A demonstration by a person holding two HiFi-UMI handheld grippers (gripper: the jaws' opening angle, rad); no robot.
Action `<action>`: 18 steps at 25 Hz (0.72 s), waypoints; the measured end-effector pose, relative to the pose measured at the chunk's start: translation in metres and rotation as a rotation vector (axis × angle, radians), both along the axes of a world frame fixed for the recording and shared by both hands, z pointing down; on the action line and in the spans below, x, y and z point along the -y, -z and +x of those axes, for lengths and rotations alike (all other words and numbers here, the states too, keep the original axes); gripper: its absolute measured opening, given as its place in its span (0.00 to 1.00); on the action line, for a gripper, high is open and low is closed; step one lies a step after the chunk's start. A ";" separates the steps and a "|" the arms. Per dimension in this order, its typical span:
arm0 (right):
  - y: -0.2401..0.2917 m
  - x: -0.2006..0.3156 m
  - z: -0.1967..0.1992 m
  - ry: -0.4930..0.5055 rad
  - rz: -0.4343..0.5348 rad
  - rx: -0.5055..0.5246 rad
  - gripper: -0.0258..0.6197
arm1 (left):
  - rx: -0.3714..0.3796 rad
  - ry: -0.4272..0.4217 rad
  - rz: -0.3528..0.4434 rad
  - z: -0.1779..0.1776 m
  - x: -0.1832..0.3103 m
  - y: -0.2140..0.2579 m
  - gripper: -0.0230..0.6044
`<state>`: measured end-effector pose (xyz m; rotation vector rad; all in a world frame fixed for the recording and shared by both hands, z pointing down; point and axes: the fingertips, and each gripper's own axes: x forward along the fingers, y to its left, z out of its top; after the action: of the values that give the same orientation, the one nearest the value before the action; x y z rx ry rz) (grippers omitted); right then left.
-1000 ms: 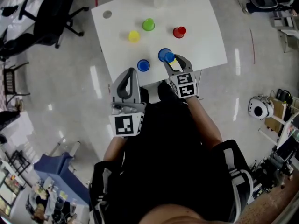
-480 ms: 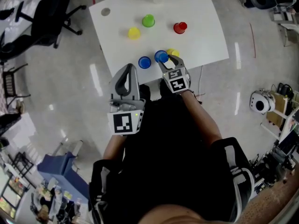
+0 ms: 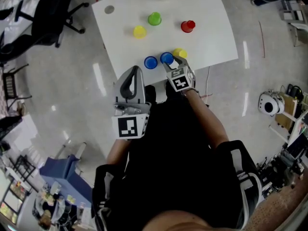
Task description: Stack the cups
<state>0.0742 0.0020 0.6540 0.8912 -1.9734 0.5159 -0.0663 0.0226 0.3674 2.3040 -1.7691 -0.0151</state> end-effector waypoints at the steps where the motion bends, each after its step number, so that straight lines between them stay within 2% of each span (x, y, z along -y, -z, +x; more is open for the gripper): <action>1: -0.001 0.000 0.000 -0.001 -0.003 0.001 0.38 | 0.000 0.000 -0.002 0.000 0.000 0.000 0.07; 18: -0.017 -0.001 -0.006 0.006 -0.028 0.016 0.38 | 0.003 0.018 -0.027 0.001 -0.003 -0.009 0.07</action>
<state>0.0683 0.0032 0.6711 0.8662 -1.9779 0.5479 -0.0648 0.0257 0.3763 2.2707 -1.7801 0.0097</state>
